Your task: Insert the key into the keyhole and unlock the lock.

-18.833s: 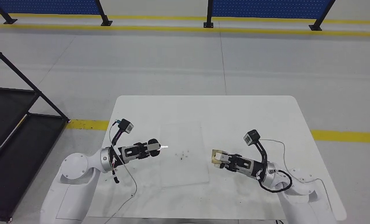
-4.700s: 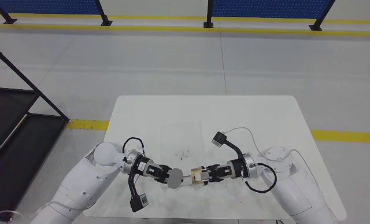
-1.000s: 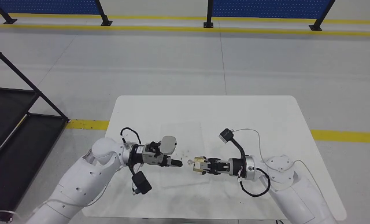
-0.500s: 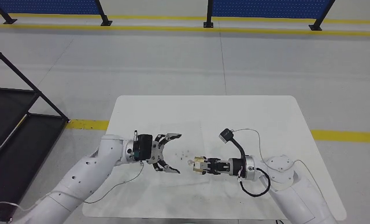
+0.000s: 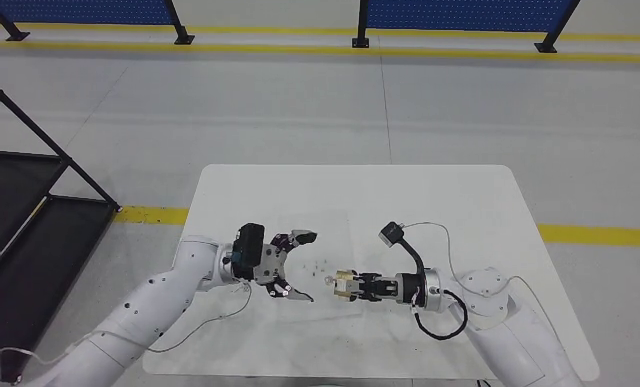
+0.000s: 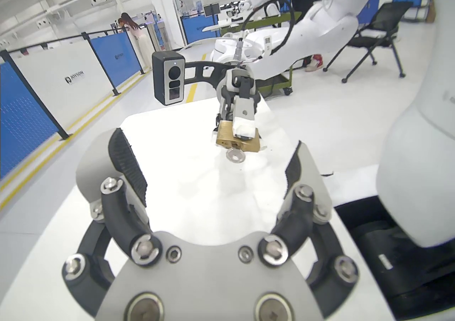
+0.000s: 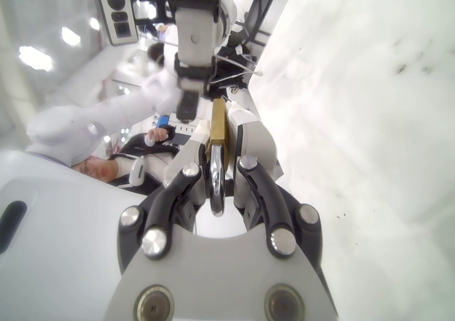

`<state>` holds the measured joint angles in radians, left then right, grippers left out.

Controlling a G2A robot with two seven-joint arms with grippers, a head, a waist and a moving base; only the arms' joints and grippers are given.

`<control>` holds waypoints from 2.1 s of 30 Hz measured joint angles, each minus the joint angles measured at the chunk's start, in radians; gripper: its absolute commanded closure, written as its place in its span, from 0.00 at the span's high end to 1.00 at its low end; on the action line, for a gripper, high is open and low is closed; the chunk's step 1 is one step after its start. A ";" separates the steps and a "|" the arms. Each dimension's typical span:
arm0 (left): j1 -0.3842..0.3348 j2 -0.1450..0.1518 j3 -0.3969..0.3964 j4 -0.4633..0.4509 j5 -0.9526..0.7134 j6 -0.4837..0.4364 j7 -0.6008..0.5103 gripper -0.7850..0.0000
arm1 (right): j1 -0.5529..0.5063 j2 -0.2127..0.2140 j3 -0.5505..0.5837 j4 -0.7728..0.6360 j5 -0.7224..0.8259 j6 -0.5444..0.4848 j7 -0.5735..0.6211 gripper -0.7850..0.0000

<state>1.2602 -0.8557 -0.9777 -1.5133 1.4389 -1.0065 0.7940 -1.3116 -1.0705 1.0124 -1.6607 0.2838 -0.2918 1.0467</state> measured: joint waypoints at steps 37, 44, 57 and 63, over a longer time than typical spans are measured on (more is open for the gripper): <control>-0.235 0.129 0.428 0.037 -1.935 0.089 -1.616 1.00 | 0.000 0.000 0.000 0.000 0.000 0.000 0.000 0.00; -0.231 0.121 0.416 0.040 -2.055 0.098 -1.681 1.00 | 0.000 0.000 0.000 0.000 0.000 0.000 0.000 0.00; -0.223 0.110 0.365 0.040 -2.047 0.170 -1.714 0.30 | 0.000 0.000 0.000 0.000 0.000 0.000 0.000 0.00; -0.206 0.105 0.344 0.024 -2.027 0.186 -1.709 0.29 | 0.000 0.000 0.000 0.000 0.000 0.000 0.000 0.00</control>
<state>1.0546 -0.7504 -0.6334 -1.4894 -0.5876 -0.8207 -0.9147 -1.3116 -1.0705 1.0124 -1.6607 0.2838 -0.2918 1.0467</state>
